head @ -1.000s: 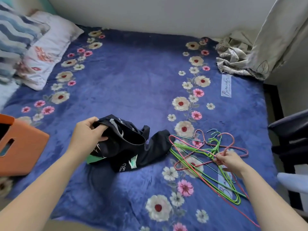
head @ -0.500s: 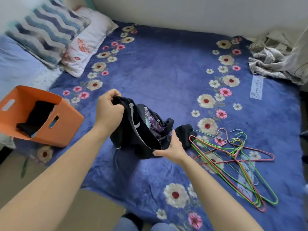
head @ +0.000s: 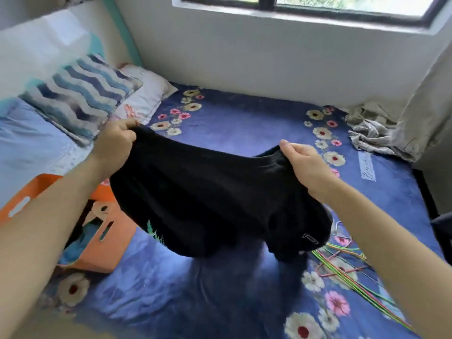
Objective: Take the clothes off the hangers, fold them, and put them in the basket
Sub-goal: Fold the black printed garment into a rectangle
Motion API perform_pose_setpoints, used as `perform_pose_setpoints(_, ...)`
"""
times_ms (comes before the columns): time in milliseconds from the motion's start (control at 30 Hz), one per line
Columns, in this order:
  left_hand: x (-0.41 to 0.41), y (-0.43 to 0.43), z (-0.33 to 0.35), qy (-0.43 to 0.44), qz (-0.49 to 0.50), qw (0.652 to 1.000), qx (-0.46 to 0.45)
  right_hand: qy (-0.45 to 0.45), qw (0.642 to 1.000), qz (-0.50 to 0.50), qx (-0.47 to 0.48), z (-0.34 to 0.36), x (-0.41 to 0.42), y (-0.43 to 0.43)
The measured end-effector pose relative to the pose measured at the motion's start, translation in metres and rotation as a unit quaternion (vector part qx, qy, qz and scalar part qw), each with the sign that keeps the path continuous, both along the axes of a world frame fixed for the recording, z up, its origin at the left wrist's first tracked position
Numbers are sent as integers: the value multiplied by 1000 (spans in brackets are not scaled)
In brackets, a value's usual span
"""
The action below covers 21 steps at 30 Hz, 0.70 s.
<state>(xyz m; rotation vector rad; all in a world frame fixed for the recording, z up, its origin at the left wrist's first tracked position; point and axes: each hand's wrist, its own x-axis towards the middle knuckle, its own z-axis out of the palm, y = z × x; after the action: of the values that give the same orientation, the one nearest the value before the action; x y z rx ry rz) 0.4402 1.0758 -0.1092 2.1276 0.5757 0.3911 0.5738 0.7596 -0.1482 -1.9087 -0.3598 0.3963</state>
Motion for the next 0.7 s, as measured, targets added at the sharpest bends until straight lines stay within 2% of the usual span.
perform_pose_setpoints(67,14,32,22,59,-106,993,15,-21,989,110,-100,57,-8,11)
perform_pose_setpoints(100,22,48,34,98,-143,985,25,-21,971,164,-171,82,-11,18)
perform_pose_setpoints(167,32,68,55,198,-212,955,61,-21,904,227,-362,117,-13,25)
perform_pose_setpoints(233,45,86,74,310,-282,905,77,-86,800,206,-557,131,-4,31)
perform_pose_setpoints(267,53,91,80,353,-308,879,94,-117,769,173,-605,134,3,32)
perform_pose_setpoints(300,61,94,84,382,-313,859,133,-130,763,132,-619,135,10,30)
perform_pose_setpoints(333,72,99,84,389,-289,854,192,-130,776,92,-611,134,19,27)
perform_pose_setpoints(400,98,107,78,348,-223,861,296,-131,815,9,-565,127,38,21)
perform_pose_setpoints(533,143,118,51,264,-109,886,366,-159,840,-130,-501,76,72,19)
perform_pose_setpoints(633,164,115,32,197,-16,883,427,-39,909,-202,-363,56,90,26)
perform_pose_setpoints(700,176,114,28,159,20,895,416,32,948,-240,-204,57,99,31)
